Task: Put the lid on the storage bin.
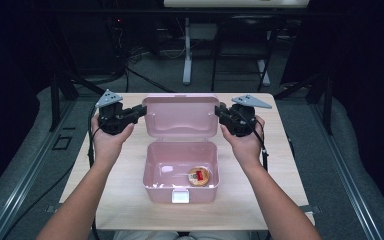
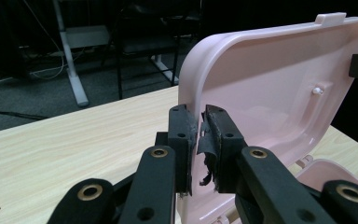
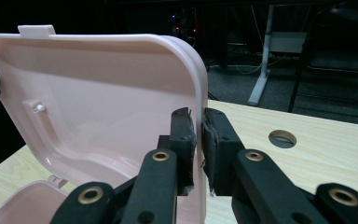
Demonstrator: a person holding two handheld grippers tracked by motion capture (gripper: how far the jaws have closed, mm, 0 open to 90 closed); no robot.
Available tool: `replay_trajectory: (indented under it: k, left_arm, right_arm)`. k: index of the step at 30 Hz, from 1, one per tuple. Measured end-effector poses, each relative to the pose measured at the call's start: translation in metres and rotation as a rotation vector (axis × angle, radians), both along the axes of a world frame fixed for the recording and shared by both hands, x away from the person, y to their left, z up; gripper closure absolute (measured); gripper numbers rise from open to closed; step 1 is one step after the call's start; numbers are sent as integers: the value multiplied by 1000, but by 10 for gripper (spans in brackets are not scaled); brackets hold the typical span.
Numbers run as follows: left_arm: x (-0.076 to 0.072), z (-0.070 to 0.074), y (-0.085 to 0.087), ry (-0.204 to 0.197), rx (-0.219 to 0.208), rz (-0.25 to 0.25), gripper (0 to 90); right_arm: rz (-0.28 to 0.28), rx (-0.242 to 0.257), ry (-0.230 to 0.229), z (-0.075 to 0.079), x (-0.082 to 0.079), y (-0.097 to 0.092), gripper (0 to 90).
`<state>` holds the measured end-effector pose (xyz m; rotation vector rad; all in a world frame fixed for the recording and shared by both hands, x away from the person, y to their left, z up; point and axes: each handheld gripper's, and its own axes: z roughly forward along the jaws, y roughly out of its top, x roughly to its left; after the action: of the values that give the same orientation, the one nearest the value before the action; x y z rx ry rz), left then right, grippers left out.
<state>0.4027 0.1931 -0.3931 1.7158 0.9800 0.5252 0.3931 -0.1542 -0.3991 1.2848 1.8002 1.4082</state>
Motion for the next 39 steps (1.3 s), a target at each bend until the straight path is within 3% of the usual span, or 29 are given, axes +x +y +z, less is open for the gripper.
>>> replay_trajectory:
  k: [39]
  left_arm:
    - [-25, 1, 4, -25, -3, -30, 806]
  right_arm:
    - [30, -10, -46, -2, -24, -1, 799]
